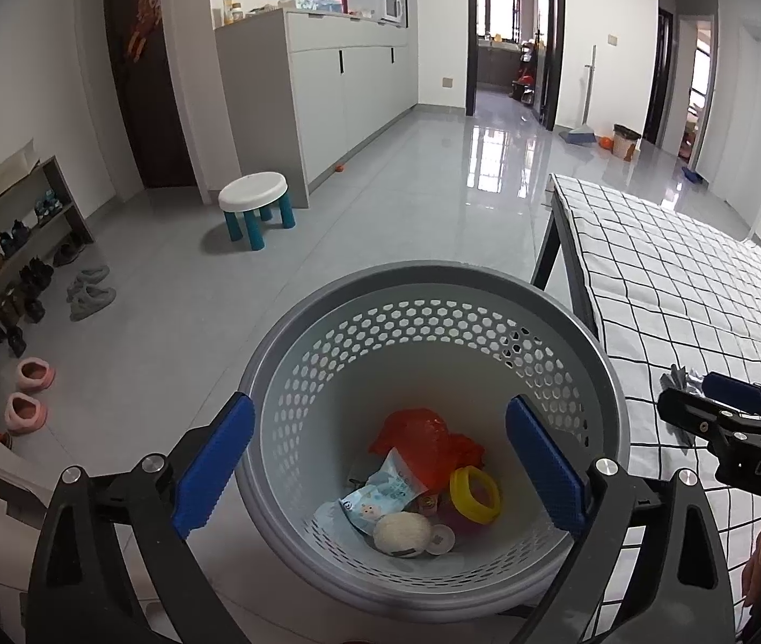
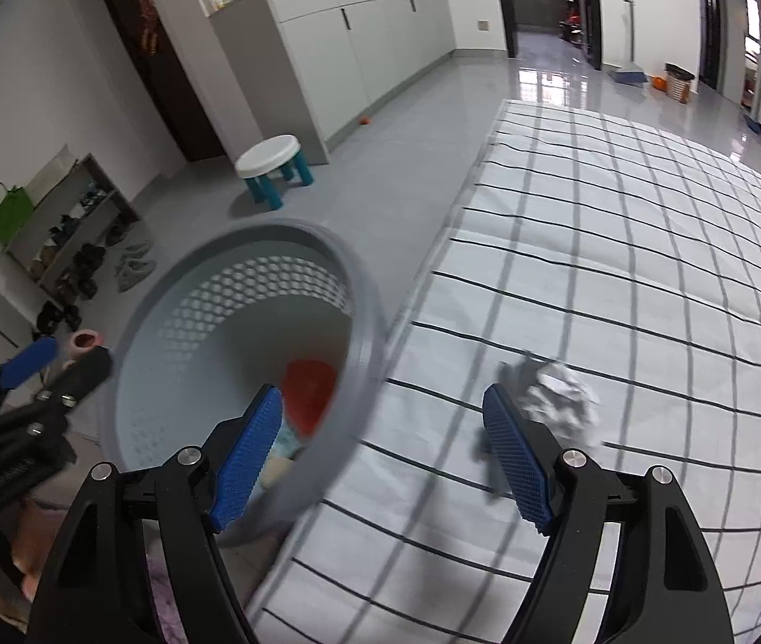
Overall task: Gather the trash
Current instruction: 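Move both tools back over the mat toward the crumpled paper and grey cloth, then close the right tool on the crumpled white paper and lift it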
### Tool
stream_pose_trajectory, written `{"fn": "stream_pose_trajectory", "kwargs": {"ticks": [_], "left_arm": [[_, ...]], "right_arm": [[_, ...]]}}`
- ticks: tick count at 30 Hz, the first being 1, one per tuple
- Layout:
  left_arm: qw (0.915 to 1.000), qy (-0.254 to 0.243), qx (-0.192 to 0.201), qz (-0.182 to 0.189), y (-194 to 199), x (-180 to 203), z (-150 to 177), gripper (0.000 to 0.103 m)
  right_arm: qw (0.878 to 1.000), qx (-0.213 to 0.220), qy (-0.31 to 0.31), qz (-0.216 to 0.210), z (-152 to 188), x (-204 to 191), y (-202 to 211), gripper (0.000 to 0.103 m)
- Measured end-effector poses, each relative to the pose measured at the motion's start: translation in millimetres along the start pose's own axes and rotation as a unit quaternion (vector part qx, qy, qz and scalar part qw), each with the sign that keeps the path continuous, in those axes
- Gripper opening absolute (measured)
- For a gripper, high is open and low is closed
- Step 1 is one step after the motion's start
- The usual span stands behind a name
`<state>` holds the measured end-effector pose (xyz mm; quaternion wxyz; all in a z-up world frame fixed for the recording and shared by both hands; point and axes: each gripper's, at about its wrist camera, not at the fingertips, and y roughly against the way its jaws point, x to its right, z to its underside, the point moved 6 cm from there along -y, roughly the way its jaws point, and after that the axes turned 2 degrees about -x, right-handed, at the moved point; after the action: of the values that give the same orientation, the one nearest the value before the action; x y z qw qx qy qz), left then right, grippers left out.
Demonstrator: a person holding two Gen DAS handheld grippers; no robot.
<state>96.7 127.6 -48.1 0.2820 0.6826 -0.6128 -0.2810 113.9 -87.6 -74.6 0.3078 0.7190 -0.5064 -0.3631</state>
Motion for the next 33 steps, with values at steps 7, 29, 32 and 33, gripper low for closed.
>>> {"fn": "stream_pose_trajectory", "kwargs": {"ticks": [7, 29, 32, 33], "left_arm": [[0.9999, -0.003, 0.002, 0.014, 2.7, 8.7, 0.1, 0.094], [0.9992, -0.011, -0.004, 0.038, -1.9, 26.4, 1.3, 0.094], [0.9992, -0.014, -0.005, 0.037, -2.6, 27.1, 2.1, 0.094], [0.9992, -0.014, -0.006, 0.037, -3.3, 26.6, 2.3, 0.094]], "right_arm": [[0.999, -0.001, -0.016, 0.034, 7.8, 34.0, 3.7, 0.074], [0.994, -0.016, -0.06, 0.087, 18.0, 90.7, -10.2, 0.074], [0.994, -0.012, -0.059, 0.092, 16.2, 90.5, -12.5, 0.074], [0.994, -0.012, -0.06, 0.092, 16.0, 90.8, -13.2, 0.073]]}}
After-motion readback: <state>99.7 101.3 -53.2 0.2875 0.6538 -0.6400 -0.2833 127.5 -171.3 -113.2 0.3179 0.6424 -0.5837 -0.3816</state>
